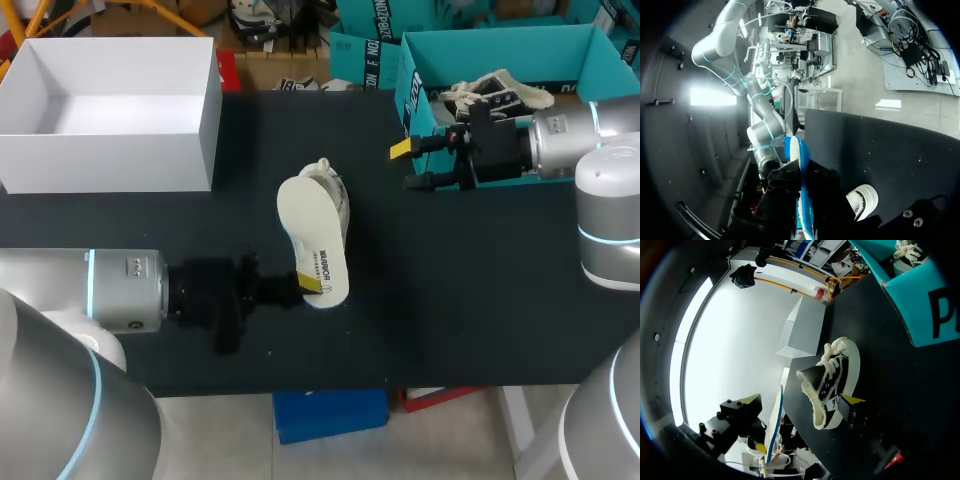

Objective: Take the shoe out of the shoebox, open the shoe tongue, remove and reinsert the insole, then place the shoe into the shoebox

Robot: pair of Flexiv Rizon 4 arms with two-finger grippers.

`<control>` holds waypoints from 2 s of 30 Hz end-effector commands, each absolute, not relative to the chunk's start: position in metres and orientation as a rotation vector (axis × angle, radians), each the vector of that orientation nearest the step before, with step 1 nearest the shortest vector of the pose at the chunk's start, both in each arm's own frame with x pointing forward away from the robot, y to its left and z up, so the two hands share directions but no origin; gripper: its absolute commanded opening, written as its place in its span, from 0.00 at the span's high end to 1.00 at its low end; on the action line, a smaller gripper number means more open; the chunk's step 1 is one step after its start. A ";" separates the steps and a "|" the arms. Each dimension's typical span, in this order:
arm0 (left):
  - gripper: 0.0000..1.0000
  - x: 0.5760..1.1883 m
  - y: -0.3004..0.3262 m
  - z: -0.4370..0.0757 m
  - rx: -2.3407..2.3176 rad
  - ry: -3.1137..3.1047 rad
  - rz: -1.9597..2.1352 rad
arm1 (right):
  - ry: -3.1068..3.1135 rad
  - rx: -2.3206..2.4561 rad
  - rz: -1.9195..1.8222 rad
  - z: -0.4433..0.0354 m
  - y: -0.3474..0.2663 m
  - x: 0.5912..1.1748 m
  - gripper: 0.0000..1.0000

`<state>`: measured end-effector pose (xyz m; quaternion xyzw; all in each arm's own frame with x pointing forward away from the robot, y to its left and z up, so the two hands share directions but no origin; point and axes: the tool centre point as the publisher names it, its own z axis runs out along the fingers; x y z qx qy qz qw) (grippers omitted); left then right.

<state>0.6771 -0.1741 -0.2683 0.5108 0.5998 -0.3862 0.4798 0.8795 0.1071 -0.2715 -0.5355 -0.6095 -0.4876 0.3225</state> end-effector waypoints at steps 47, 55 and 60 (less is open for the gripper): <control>1.00 0.728 -0.167 -0.295 1.335 1.236 -0.835 | -1.599 -1.408 -1.280 -0.272 0.109 0.880 0.00; 1.00 0.739 -0.177 -0.300 1.310 1.238 -0.844 | -1.599 -1.408 -1.280 -0.272 0.109 0.880 0.00; 1.00 0.739 -0.178 -0.301 1.301 1.240 -0.840 | -1.599 -1.408 -1.280 -0.272 0.109 0.880 0.00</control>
